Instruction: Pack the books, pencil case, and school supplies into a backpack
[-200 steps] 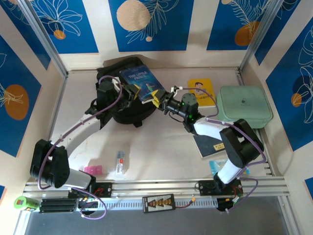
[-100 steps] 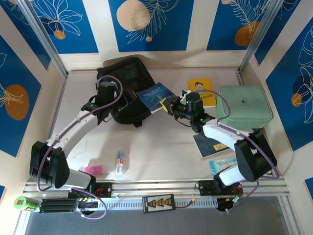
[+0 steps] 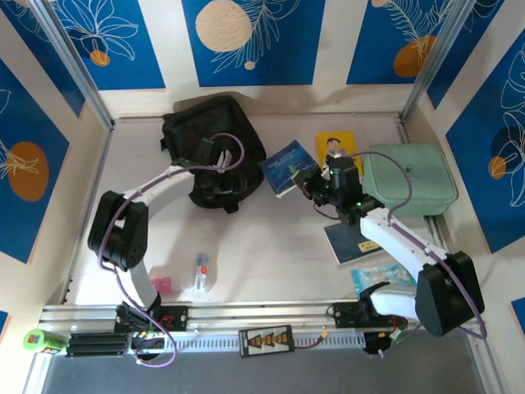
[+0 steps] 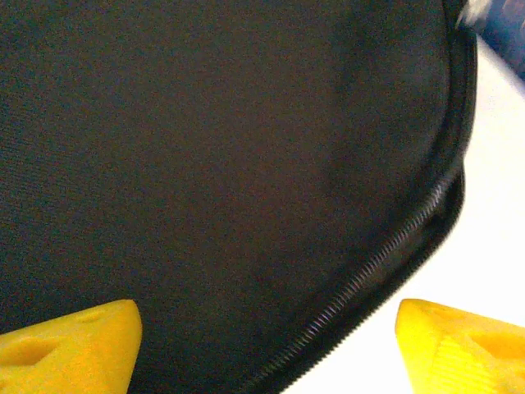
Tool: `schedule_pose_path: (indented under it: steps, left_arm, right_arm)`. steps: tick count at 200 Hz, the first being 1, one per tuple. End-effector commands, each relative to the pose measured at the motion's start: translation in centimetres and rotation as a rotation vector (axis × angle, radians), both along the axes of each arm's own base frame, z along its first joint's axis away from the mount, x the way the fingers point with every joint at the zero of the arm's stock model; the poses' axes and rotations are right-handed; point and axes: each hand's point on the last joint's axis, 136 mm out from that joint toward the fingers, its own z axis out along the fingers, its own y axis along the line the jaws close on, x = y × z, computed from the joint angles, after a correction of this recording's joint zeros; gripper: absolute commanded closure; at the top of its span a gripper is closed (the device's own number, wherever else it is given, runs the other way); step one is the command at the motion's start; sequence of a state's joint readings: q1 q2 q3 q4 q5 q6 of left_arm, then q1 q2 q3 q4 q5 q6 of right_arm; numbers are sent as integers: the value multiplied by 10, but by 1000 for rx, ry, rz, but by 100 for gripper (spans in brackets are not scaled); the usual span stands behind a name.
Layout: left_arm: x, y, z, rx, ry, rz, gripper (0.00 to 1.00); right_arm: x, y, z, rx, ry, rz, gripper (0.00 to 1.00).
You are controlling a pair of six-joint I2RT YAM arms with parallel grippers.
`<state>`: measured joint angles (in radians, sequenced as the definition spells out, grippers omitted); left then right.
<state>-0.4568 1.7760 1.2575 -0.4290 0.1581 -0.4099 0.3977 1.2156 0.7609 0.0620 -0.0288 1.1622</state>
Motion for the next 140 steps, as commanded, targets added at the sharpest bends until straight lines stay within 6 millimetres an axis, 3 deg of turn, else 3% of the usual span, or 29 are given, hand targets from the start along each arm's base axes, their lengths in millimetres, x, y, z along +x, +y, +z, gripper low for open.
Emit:
schedule_pose_path:
  steps: [1,52,80,99,118,140]
  left_arm:
    - [-38,-18,-21,33,73,-143,21]
    - [-88,-49,-32,92,82,-286,21]
    - [-106,-75,-16,23,86,-352,22]
    - [-102,-75,3,31,52,-367,21]
    - [-88,-62,24,140,-27,-394,20]
    - [-75,-59,36,179,-56,-452,20]
  right_arm:
    - [-3,-16,14,-14,-75,-28,98]
    - [-4,-40,20,-46,-90,-99,98]
    - [-5,-47,13,-46,-66,-120,98]
    - [-7,-51,10,-45,-52,-132,98]
    - [-10,-56,7,-45,-43,-144,98]
    - [-12,-60,6,-49,-43,-151,98]
